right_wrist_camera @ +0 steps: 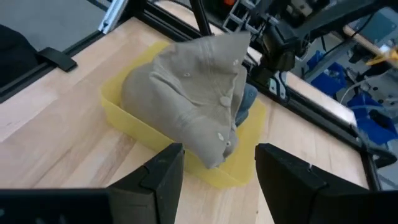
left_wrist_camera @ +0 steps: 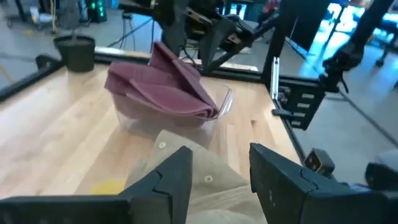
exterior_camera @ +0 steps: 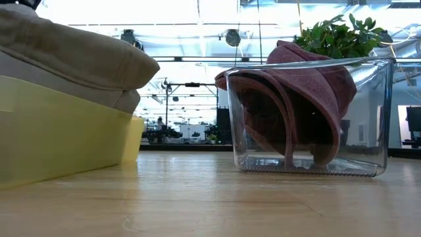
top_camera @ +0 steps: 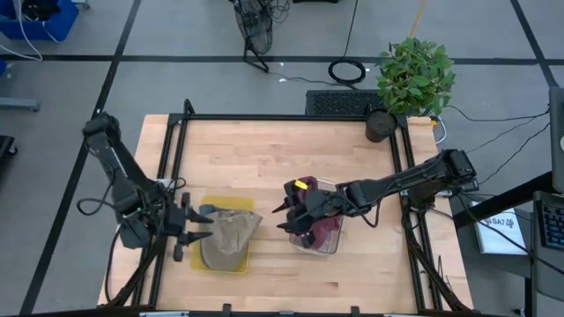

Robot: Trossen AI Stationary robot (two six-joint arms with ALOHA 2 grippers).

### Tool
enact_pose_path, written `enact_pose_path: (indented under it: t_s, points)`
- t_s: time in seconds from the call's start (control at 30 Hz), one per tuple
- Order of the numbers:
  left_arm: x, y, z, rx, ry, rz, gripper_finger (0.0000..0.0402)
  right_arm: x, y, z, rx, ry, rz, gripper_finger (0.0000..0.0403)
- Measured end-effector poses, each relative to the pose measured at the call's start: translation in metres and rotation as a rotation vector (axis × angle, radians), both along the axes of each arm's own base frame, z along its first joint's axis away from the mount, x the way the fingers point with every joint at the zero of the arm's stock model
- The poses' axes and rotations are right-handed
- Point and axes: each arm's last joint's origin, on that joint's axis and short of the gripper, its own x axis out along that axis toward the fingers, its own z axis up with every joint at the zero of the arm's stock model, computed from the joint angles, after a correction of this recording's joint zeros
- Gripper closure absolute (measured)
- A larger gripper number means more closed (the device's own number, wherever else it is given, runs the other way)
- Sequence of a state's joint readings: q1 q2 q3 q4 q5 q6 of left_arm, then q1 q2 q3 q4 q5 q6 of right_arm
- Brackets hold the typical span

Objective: Pick & Place hat
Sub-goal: Put the brown cap into the yellow bin

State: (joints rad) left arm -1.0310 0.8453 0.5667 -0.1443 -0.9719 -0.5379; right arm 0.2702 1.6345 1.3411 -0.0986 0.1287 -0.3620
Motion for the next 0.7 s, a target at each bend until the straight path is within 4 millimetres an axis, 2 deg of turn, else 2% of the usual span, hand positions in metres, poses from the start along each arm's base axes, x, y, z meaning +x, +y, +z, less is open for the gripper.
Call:
enact_pose_path:
  t_s: [0.17, 0.3, 0.37, 0.53, 0.7]
  points:
    - [0.019, -0.018, -0.005, 0.104, -0.01, -0.062, 0.028, -0.012, 0.007, 0.016, 0.003, -0.042, 0.033, 0.022]
    - [0.034, -0.036, -0.005, 0.249, 0.034, -0.118, 0.0347, -0.027, 0.009, 0.033, 0.063, -0.061, 0.025, 0.022]
    - [0.038, -0.04, -0.007, 0.255, 0.101, -0.126, 0.0384, -0.036, 0.009, 0.039, 0.094, -0.038, 0.015, 0.022]
    - [0.037, -0.035, -0.029, 0.151, 0.242, -0.025, 0.0391, -0.057, 0.006, 0.047, 0.196, 0.047, -0.038, 0.022]
    - [0.035, -0.014, -0.062, 0.086, 0.33, 0.128, 0.0395, -0.067, 0.009, 0.052, 0.237, 0.064, -0.044, 0.022]
